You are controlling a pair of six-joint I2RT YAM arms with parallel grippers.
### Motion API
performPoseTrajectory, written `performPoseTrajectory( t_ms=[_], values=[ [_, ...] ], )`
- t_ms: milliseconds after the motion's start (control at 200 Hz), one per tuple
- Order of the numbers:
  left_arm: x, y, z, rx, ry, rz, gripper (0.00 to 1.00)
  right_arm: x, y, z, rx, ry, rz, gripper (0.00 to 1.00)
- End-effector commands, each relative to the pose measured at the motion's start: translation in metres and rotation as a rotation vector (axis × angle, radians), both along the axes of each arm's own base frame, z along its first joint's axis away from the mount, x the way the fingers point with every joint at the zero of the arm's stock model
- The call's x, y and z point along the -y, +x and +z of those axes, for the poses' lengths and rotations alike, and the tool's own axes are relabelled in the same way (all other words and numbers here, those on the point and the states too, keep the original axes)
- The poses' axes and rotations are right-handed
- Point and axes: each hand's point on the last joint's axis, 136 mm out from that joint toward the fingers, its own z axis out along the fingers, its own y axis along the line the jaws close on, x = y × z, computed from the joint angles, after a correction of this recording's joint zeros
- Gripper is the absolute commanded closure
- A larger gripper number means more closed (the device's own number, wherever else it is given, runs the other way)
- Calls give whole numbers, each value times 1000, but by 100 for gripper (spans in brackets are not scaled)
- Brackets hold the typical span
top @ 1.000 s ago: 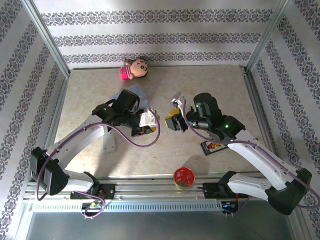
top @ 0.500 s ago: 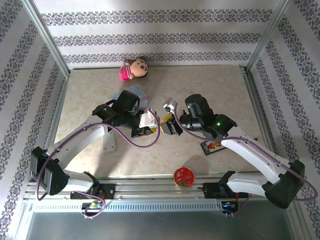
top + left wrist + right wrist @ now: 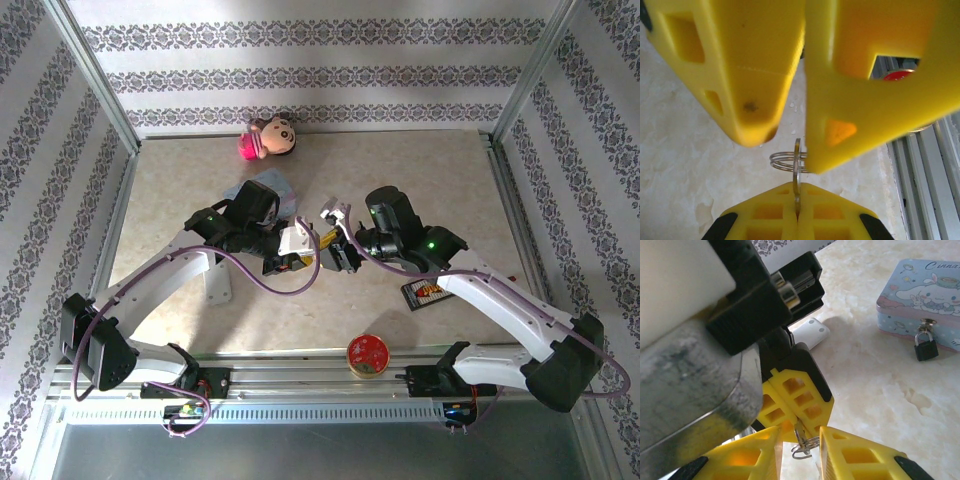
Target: Unlock a padlock with a key
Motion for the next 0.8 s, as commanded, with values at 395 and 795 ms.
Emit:
performPoseTrajectory(
  t_ms=[395,795],
  values=[
    [-3,-9,7,-4,-35,-17,100,-22,-3,2,-65,48,73,93],
    [-6,2,22,94,-109,90,62,-3,15,4,-51,130,-64,100]
  ],
)
